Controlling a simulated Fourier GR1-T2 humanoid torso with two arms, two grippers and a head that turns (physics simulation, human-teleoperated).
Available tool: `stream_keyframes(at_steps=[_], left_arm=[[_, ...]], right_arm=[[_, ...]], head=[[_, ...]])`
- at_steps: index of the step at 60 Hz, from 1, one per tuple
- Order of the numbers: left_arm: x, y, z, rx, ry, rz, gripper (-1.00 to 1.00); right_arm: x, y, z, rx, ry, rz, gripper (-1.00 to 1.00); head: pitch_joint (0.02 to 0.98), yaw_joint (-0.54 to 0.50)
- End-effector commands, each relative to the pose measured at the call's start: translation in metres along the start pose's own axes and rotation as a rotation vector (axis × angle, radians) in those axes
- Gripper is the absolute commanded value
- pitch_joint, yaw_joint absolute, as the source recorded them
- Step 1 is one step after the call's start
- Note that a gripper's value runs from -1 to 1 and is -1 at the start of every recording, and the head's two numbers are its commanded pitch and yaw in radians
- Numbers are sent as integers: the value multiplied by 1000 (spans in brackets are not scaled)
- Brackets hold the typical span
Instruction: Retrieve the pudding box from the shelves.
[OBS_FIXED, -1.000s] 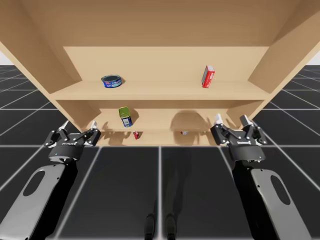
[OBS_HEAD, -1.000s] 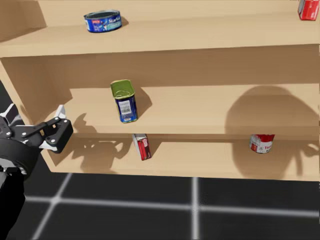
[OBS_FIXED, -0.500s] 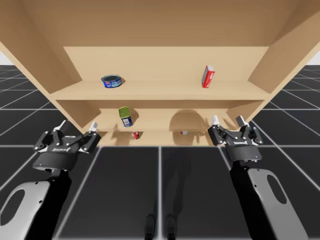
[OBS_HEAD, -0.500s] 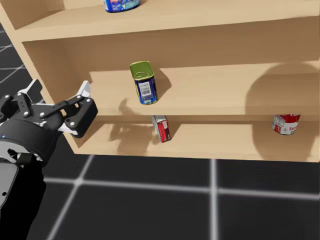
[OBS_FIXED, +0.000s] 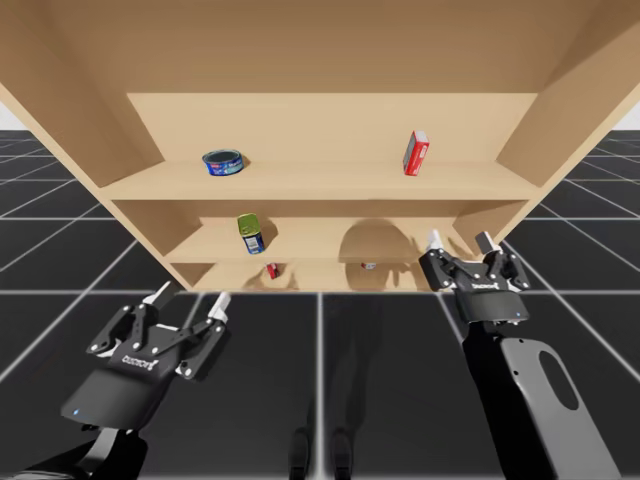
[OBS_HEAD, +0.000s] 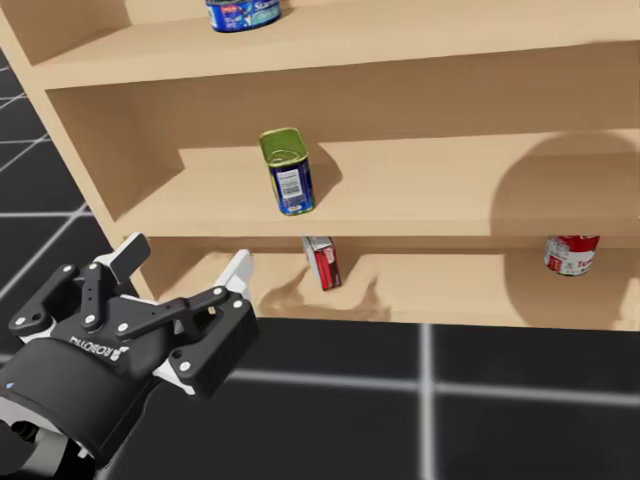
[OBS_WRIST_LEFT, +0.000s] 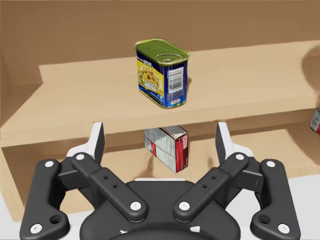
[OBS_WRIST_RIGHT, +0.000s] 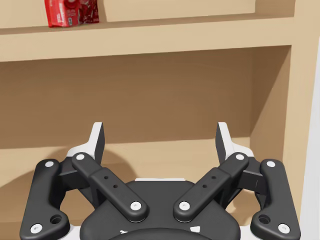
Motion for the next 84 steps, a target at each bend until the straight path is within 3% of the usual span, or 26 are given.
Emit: stream_keyframes(at_steps=[1,11,19,26,27,33,39,62,73,76,78,80,81,84], left_arm=[[-35,-15,-6,21,54,20,-1000],[-71,-21,-36,47,85,35,-1000],[-76,-30,-60,43,95,54,-1000],[-80,-39,-84,49,127,77,-1000],[-81,-41,-90,44,141,101,-1000],[-87,-45,-107,50,163,101,-1000],[-92,-48,-124,54,206,134,-1000],[-107,-41,-182,156,246,110,-1000],[-119,-38,-194,175,297,130,-1000],[-121,-38,-196,172,307,120,-818],[-121,-39,-197,169,319,118,-268],[-121,-39,-197,162,320,109,110],[-121,-39,-196,157,327,107,885],[-119,-40,-195,150,333,108,948]], right_arm=[[1,-2,0,-1,-1,-3,-1000],[1,-4,-1,0,-3,-3,-1000],[0,-5,-1,-1,-2,-4,-1000],[0,-5,-2,0,-1,-5,-1000],[0,-5,-1,0,-1,-4,-1000],[0,-5,-2,2,-2,-3,-1000],[0,-5,-3,3,-1,-4,-1000],[0,-7,-3,1,1,-9,-1000],[0,-8,-3,0,1,-11,-1000],[0,-8,-3,-1,1,-11,-1000],[0,-8,-3,-1,2,-11,-1000],[0,-8,-3,-1,2,-11,-1000],[0,-8,-3,-2,2,-11,-1000],[0,-8,-3,-3,2,-11,-1000]], head=[[698,211],[698,207],[702,213],[703,216],[703,218],[704,219],[705,221],[708,216],[714,213],[714,213],[715,213],[715,213],[715,212],[716,211]])
